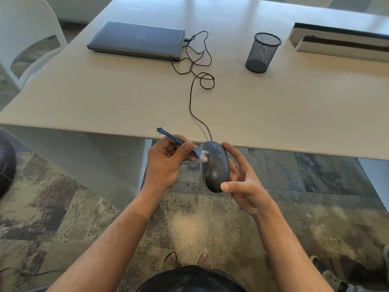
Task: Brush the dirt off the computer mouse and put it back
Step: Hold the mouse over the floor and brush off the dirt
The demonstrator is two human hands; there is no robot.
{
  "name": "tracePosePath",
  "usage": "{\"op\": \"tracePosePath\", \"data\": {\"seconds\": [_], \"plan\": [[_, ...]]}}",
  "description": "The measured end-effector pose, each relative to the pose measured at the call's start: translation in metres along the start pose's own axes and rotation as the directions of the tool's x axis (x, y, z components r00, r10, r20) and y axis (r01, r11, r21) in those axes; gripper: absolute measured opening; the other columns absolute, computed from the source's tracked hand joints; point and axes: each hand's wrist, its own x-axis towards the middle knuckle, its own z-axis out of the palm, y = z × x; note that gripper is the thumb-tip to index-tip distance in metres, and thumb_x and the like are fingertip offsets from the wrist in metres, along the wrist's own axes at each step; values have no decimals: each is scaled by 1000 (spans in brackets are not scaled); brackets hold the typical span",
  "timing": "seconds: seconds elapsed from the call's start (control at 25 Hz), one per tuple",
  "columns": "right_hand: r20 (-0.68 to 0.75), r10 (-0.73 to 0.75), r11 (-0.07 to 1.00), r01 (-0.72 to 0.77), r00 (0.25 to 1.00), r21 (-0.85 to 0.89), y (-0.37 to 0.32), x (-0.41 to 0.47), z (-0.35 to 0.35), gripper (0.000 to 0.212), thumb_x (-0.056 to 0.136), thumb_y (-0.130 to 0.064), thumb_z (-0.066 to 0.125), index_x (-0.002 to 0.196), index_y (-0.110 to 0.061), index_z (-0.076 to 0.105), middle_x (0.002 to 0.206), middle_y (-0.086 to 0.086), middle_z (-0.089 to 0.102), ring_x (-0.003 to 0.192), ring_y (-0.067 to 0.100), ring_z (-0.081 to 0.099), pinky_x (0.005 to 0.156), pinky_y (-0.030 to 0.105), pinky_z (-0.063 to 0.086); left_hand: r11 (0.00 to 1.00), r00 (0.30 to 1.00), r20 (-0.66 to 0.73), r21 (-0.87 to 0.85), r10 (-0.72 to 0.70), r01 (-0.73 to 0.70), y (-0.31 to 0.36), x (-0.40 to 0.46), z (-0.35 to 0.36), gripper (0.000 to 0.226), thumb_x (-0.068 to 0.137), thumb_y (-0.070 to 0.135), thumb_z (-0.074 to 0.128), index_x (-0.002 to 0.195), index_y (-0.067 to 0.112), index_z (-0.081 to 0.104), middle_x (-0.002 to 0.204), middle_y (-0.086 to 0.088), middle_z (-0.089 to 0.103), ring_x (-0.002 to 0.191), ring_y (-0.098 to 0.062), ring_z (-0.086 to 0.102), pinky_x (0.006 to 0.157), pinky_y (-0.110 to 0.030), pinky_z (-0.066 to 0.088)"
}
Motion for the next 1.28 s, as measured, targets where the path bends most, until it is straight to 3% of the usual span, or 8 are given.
{"op": "tracePosePath", "data": {"seconds": [0.24, 0.44, 0.6, 0.72, 0.84, 1.16, 1.28], "plan": [[-13, -25, 1000, 25, 1000, 17, -2, 0, -2, 100, 62, 11, 77, 151, -21, 45, 147, 18, 55, 113, 32, 68, 85, 38, 59, 1000, 996, 86, 28, -6, 3, 2, -17, -4, 8, 82, 14, 71, 85, 21, 74, 78, -2, 75, 66, -15, 71, 66, -23, 59], [-41, -35, 999, 36, 999, 33, -6, 1, -5, 100, 61, 10, 77, 151, -21, 45, 148, 19, 53, 108, 31, 69, 82, 36, 60, 1000, 986, 166, 26, -10, 6, 4, -22, -8, 10, 78, 31, 77, 86, 24, 76, 80, -4, 76, 67, -18, 71, 67, -24, 59], [-41, -27, 1000, 27, 999, -9, -7, 0, -6, 100, 61, 8, 79, 150, -24, 47, 147, 16, 55, 108, 31, 69, 85, 38, 60, 1000, 998, 61, -19, 8, -7, 6, -16, -8, 8, 78, 29, 76, 84, 24, 75, 78, 0, 76, 66, -14, 71, 66, -23, 58], [1, -6, 999, 6, 1000, -44, -6, -2, -4, 101, 63, 9, 80, 151, -25, 44, 148, 14, 54, 108, 33, 69, 85, 40, 60, 1000, 998, -66, -15, 11, -12, 3, -2, -5, 13, 78, 21, 73, 88, 14, 69, 75, 3, 75, 66, -12, 71, 65, -22, 59], [34, 9, 998, -7, 999, -58, -5, -1, -2, 101, 65, 11, 79, 152, -25, 44, 147, 14, 55, 108, 35, 70, 84, 42, 61, 1000, 995, -102, 14, 9, -8, 1, 9, 0, 12, 79, 19, 71, 89, 12, 66, 73, 5, 75, 66, -9, 72, 65, -21, 58], [-3, -1, 999, 1, 1000, -48, -6, -2, -3, 102, 61, 11, 80, 151, -24, 46, 147, 20, 53, 104, 33, 71, 81, 39, 61, 1000, 1000, 16, -23, 22, -22, -3, 3, -1, 7, 80, 22, 73, 85, 27, 74, 78, 1, 76, 70, -14, 73, 67, -23, 59], [-49, -13, 997, 10, 999, -73, -9, -1, -3, 102, 59, 8, 82, 149, -24, 47, 145, 22, 53, 101, 32, 71, 79, 37, 61, 1000, 998, 53, -16, 14, -13, -6, -4, -2, 5, 81, 18, 73, 87, 18, 73, 78, 0, 75, 70, -15, 72, 66, -24, 59]]}}
